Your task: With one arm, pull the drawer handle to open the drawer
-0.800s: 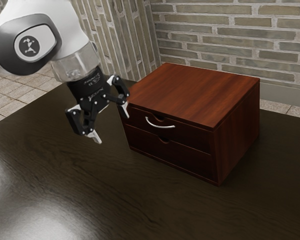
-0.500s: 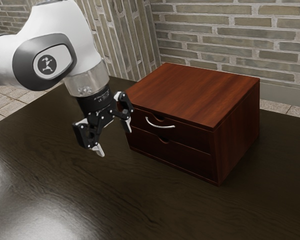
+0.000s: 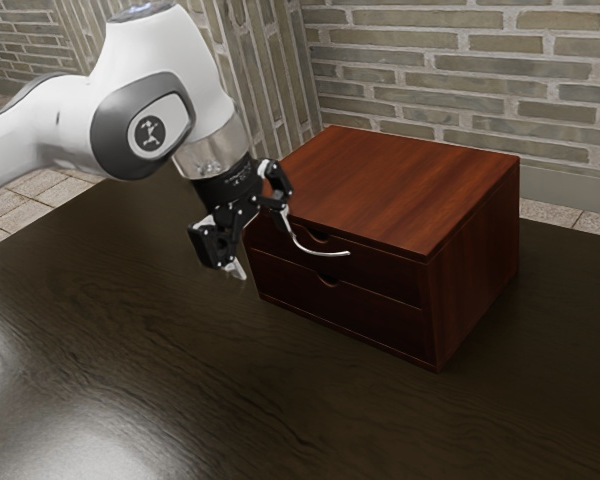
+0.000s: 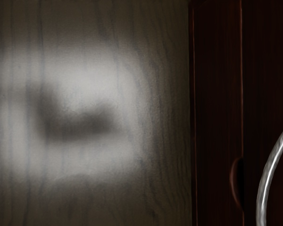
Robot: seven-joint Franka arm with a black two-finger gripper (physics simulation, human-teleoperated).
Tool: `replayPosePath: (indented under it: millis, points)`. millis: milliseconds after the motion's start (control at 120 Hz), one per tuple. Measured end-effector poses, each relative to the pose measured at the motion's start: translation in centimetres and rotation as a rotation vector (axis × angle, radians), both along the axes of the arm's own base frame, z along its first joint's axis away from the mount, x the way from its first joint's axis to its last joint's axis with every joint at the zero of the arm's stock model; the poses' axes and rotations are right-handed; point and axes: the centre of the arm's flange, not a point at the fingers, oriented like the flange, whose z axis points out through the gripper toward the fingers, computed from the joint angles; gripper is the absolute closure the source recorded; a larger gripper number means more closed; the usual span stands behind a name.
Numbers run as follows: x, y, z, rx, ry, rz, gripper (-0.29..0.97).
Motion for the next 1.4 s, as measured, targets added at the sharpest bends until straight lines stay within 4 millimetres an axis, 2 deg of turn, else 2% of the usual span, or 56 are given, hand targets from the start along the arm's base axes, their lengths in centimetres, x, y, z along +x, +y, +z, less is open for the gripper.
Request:
replayPosePath:
  millis: [117,300,367,492,592,717,1058,1108,1225,1400]
  points:
    - [0.6,1.2,0.0,0.015,-0.023,-0.009,0.0]
    - [1.8,2.2,-1.2,0.034,-0.032,-0.035,0.0]
    - [2.4,1.2,-1.9,0.038,-0.034,-0.065,0.0]
    - [2.5,-2.4,-1.7,0.041,-0.058,-0.148,0.0]
    - [2.0,-3.3,-1.4,0.044,-0.077,-0.181,0.0]
    - [2.0,-2.8,-1.2,0.047,-0.092,-0.19,0.0]
    - [2.4,0.9,-1.6,0.057,-0.097,-0.165,0.0]
    - [2.4,1.1,-1.6,0.059,-0.097,-0.165,0.04]
    - [2.5,0.9,-1.9,0.066,-0.094,-0.179,0.13]
    - [3.0,-1.1,-2.7,0.068,-0.085,-0.221,0.2]
